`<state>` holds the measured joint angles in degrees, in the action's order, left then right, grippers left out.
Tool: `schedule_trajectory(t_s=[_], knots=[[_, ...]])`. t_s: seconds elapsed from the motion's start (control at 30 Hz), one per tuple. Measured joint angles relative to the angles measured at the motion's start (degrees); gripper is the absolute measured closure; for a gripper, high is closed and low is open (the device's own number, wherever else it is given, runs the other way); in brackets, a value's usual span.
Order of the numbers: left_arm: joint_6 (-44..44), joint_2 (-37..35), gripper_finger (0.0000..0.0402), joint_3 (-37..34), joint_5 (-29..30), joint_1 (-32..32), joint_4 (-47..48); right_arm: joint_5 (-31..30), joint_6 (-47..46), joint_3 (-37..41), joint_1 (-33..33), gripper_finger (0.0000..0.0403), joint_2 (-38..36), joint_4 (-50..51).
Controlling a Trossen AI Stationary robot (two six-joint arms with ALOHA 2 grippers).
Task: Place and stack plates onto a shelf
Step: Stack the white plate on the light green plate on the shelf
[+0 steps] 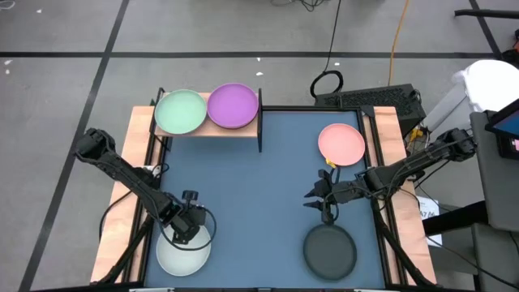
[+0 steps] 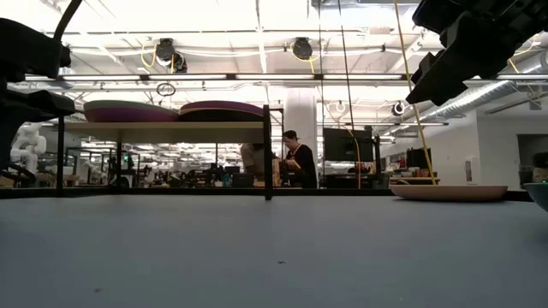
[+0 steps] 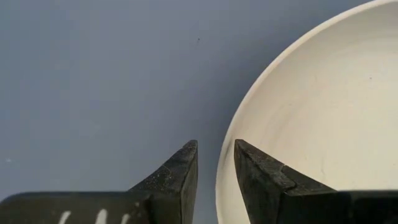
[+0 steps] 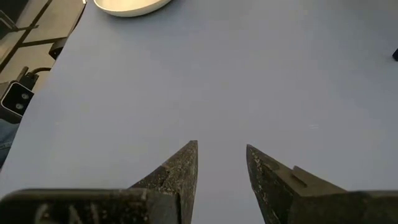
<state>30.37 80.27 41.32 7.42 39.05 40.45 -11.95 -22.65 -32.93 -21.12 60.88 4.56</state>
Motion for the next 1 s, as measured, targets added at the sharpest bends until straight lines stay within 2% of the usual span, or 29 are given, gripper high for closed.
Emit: schedule_trajectory(t_s=[0.47, 0.57, 0.77, 1.0], knots=[[5.4, 0.0, 0.0294, -3.2, 0.2, 1.4, -0.7, 0.2, -0.1, 0.0, -0.8, 0.0284, 0.0, 0.0], [5.3, 0.0, 0.0315, -3.2, 0.4, 1.5, -2.4, 0.2, -0.1, 0.0, -0.8, 0.0284, 0.0, 0.0], [5.1, -0.2, 0.0383, -3.1, 0.1, 1.3, -3.8, 0.1, -0.1, 0.0, -0.8, 0.0284, 0.0, 0.0], [6.1, -1.7, 0.0389, -1.8, -0.2, -0.2, -2.7, -0.1, 0.0, 0.0, -0.8, 0.0284, 0.0, 0.0]])
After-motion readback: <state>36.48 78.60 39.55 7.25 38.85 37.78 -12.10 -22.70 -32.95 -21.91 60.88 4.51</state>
